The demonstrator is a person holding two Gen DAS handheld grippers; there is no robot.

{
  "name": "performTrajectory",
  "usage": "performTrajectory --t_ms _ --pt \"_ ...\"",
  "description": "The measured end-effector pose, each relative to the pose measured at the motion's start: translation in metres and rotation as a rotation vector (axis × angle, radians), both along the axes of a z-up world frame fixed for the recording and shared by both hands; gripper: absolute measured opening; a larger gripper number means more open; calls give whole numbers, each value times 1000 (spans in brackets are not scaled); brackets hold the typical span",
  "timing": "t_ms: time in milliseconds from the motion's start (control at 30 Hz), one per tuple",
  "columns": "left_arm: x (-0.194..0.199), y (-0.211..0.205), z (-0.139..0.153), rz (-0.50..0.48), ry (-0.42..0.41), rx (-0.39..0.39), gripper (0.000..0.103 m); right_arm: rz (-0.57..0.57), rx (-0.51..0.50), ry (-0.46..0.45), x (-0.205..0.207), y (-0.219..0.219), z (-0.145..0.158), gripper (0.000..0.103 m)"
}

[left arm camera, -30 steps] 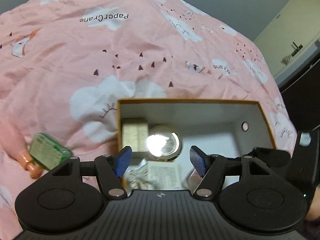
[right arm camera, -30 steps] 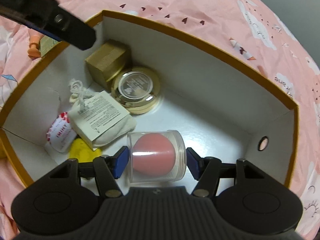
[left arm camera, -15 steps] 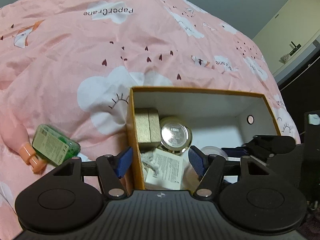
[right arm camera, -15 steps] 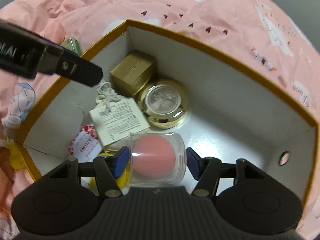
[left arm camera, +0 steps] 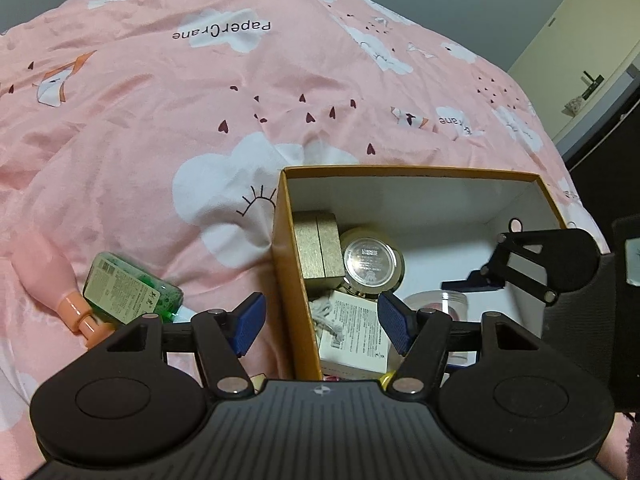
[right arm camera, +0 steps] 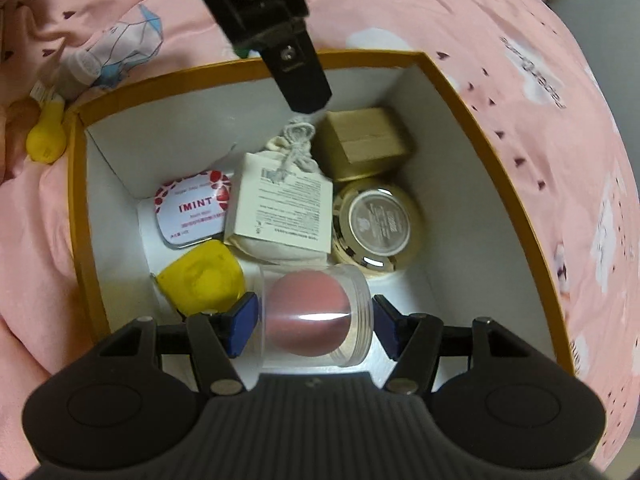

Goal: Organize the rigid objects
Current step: 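Open the left gripper dropping the tag pouch while the right gripper lowers the sponge case, then release the sponge case with the right gripper and move both grippers to the pile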

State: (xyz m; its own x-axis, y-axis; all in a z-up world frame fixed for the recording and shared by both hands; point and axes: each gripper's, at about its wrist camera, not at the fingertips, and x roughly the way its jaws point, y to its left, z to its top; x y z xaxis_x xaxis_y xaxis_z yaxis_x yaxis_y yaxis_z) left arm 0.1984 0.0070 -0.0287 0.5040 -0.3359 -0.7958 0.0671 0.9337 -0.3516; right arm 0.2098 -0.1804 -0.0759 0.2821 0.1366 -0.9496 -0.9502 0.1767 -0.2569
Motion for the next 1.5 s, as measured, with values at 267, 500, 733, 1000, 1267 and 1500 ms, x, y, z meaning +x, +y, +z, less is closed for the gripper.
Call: performTrajectory --t_ms 267,500,733,1000,1267,1500 --pt "-10 3 2 -38 -24 9 76 -7 -25 -26 -4 3 0 67" --pt "-26 8 11 -107 -66 21 76 -113 76 -40 -10 1 29 68" --pt "-54 26 23 -141 -119 54 76 -305 322 -10 -36 13 72 68" --pt "-96 72 22 -161 -169 198 80 -416 562 104 -78 48 78 68" --pt "-140 121 19 -181 -210 370 80 -384 551 216 -119 100 47 65" --pt "-167 151 14 -207 -180 477 80 -383 344 313 -122 129 -3 54"
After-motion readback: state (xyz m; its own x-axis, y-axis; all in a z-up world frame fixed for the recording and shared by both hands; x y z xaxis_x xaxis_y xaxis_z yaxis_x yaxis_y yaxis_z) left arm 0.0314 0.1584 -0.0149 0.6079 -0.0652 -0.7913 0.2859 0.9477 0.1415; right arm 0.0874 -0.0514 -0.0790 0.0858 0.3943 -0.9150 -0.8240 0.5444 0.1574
